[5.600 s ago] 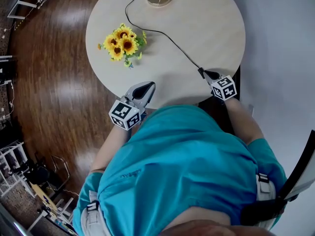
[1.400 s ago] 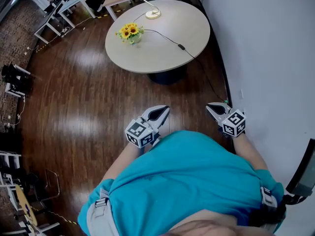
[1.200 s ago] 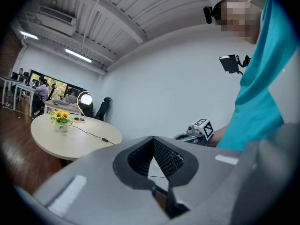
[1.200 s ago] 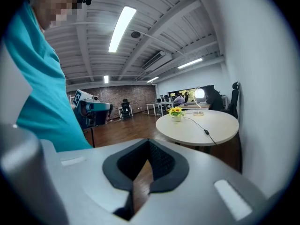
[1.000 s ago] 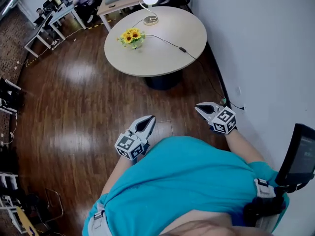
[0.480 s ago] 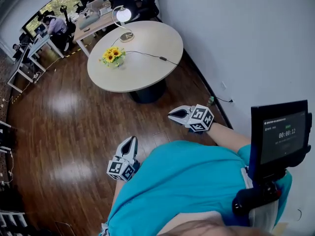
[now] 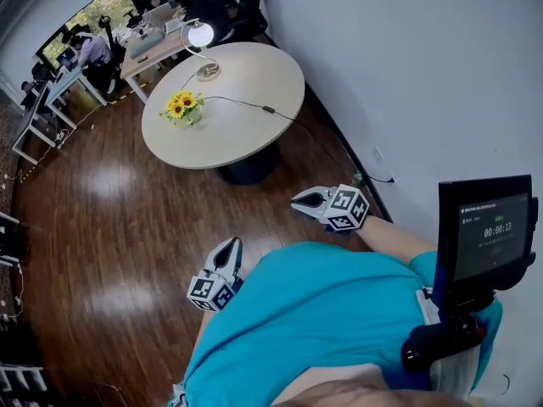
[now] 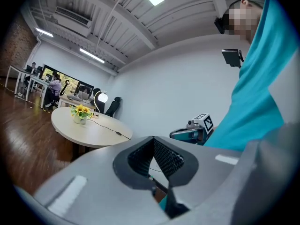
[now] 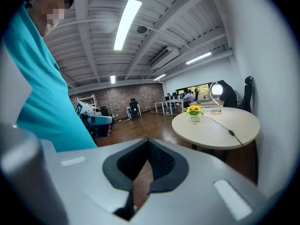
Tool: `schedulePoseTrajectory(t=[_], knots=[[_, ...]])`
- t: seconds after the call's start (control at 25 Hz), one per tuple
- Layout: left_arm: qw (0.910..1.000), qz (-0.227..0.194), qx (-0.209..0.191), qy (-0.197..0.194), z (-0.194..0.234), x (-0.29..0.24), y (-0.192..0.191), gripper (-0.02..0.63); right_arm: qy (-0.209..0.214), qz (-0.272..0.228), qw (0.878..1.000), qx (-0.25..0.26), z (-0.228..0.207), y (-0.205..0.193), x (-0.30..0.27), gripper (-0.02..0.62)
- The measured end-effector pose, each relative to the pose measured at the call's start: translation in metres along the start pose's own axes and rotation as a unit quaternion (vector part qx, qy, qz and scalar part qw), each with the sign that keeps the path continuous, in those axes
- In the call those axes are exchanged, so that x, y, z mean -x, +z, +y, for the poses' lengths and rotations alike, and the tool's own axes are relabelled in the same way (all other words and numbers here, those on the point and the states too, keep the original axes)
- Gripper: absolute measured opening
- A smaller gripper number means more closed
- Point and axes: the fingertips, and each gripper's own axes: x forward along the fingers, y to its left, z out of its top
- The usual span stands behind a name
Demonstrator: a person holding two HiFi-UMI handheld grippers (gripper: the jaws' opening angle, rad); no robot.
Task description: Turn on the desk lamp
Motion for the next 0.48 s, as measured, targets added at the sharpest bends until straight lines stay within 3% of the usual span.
schedulePoseTrajectory(t=[0.28,0.48], knots=[[0.9999,0.003,-0.015,-0.007,-0.0025,-0.0012,0.0019,0.025,-0.006,-0.007,1.000,-0.003,-0.0030,0.0013,0.0014,0.002],[0.9999,0.004,0.006,0.013,0.0029,0.0052,0.0009,0.025,-0.007,-0.005,1.000,-0.006,-0.0024,-0.0004,0.0002,0.002]])
